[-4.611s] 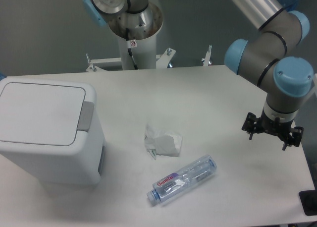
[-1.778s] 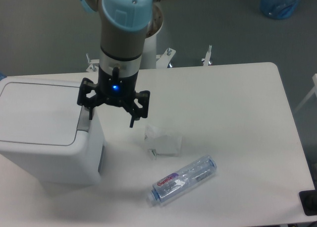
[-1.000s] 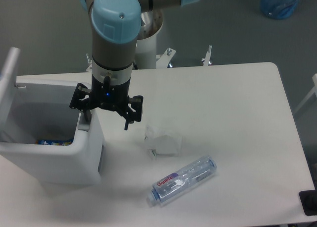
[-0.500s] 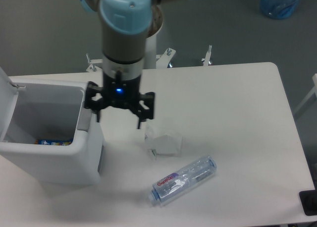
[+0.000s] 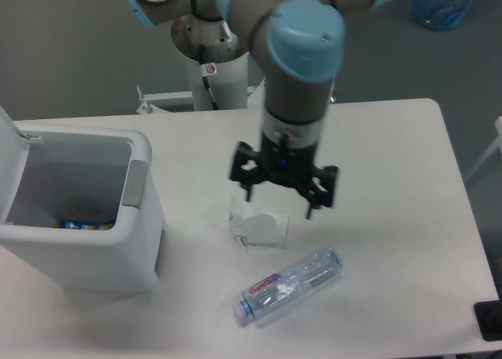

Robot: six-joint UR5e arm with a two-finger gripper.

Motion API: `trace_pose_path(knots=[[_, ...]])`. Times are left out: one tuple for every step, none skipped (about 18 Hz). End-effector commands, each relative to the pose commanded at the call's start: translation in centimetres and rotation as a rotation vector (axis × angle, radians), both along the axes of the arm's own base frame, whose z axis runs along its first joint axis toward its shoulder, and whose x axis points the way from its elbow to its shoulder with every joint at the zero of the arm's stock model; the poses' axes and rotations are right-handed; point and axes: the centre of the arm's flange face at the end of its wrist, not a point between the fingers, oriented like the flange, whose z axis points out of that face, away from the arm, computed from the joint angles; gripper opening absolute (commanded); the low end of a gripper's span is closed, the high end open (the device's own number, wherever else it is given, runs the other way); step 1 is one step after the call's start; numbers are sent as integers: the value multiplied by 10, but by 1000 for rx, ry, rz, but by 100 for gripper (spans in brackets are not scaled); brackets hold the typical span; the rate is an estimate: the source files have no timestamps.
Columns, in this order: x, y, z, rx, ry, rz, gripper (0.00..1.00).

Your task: Open the trash can

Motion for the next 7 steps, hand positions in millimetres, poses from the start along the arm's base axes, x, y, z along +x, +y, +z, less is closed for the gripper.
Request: trace_pose_path(knots=[[-21,-7,-21,-33,11,-1,100],[-39,-15,-34,-64,37,-7,100],[-51,-21,-39,-80,68,-16,100],[-63,-32,-38,-80,82,-10,100],[-74,-44,-45,-88,75,-6,100],[-80,-51,-51,-98,68,-14,100],[-84,-53,-57,-104,64,-23,100]])
